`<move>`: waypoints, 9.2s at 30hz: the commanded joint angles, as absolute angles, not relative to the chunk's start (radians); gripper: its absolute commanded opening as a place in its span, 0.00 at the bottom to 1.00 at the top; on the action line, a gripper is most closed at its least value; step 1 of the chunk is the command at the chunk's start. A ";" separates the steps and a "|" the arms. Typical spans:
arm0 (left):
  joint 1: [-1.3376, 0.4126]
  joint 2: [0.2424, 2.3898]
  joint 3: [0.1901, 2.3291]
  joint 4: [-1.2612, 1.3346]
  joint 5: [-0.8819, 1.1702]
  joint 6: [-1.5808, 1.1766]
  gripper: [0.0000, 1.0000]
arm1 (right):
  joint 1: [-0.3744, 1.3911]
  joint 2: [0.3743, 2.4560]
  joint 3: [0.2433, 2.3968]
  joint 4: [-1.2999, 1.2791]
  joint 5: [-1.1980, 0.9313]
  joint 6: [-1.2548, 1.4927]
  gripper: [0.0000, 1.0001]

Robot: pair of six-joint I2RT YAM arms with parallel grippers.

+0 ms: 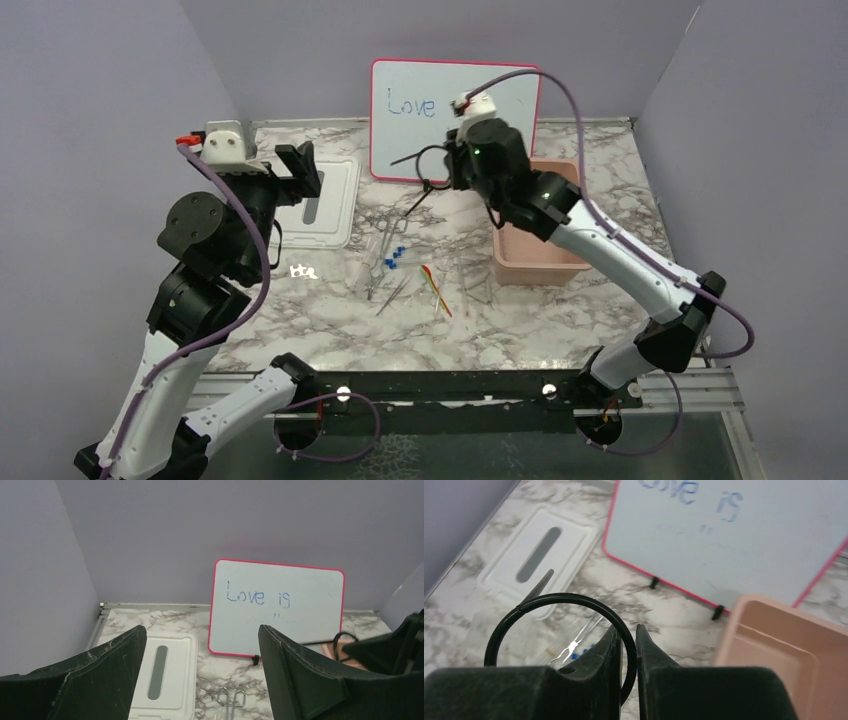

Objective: Organize the chemistry lab equipment

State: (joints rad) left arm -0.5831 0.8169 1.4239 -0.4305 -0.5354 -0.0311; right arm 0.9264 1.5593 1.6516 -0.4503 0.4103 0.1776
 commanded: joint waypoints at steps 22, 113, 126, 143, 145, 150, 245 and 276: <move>-0.586 0.929 0.919 -0.091 -0.146 -0.209 0.85 | 0.320 1.388 1.342 -0.638 0.231 0.022 0.01; -0.581 0.970 0.874 -0.176 -0.395 -0.302 0.86 | 0.909 1.722 1.217 -0.545 0.285 0.581 0.48; -0.575 0.983 0.867 -0.173 -0.397 -0.312 0.86 | 0.910 1.816 1.183 -0.451 0.207 0.654 0.36; -0.572 0.975 0.858 -0.173 -0.400 -0.306 0.86 | 0.910 1.883 1.236 -0.471 0.244 0.737 0.11; -0.572 0.974 0.857 -0.173 -0.400 -0.306 0.86 | 0.909 1.870 1.241 -0.467 0.253 0.738 0.09; -0.572 0.972 0.859 -0.173 -0.400 -0.306 0.86 | 0.910 1.807 1.248 -0.454 0.271 0.727 0.05; -0.563 0.983 0.853 -0.171 -0.349 -0.310 0.86 | 0.629 1.366 1.221 -0.512 0.332 0.456 0.36; -0.560 0.980 0.839 -0.166 -0.362 -0.307 0.86 | 0.851 1.925 1.256 -0.551 0.309 0.527 0.35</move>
State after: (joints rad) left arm -0.5686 0.9863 0.8482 -0.1963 -0.3645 -0.3031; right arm 0.8448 1.8969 1.2762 -0.5541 0.3473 0.5232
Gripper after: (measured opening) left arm 0.855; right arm 0.358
